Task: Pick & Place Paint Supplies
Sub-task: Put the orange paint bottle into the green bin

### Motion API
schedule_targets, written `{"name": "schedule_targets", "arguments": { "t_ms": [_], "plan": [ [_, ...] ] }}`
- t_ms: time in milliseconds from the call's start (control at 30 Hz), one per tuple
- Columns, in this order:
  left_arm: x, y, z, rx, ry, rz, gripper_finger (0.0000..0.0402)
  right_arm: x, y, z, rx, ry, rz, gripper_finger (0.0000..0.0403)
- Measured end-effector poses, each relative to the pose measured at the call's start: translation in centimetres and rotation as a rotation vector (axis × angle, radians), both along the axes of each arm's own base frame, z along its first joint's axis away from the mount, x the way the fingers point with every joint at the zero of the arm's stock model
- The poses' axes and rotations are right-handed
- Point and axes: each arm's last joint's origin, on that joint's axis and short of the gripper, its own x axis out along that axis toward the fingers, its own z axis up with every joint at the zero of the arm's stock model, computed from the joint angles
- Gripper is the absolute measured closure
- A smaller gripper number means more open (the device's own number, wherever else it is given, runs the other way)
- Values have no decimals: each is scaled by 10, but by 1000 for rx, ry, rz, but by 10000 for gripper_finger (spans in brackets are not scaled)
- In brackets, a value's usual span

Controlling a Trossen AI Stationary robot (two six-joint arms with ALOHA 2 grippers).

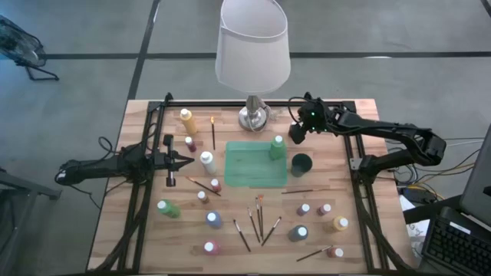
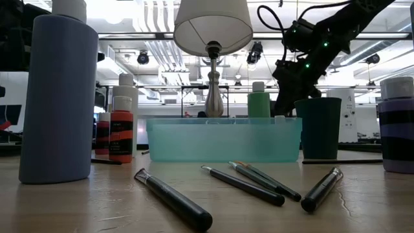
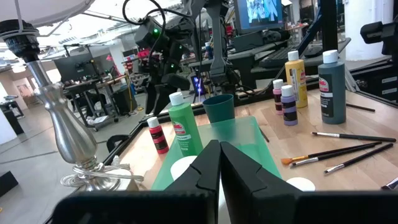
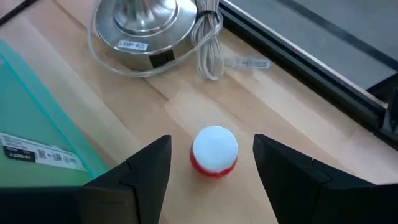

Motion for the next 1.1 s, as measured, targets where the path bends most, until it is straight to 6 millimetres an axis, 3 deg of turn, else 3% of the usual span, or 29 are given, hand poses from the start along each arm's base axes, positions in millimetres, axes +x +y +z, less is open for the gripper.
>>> {"name": "schedule_targets", "arguments": {
  "t_ms": [467, 767, 1100],
  "plan": [
    [0, 0, 0, 0, 0, 0, 385, -1, 0, -7, 3, -2, -8, 181],
    [0, 0, 0, 0, 0, 0, 385, 9, -5, -25, 38, 24, -13, 171],
    [0, 0, 0, 0, 0, 0, 385, 9, -6, -25, 34, 34, -14, 235]
  ]
}}
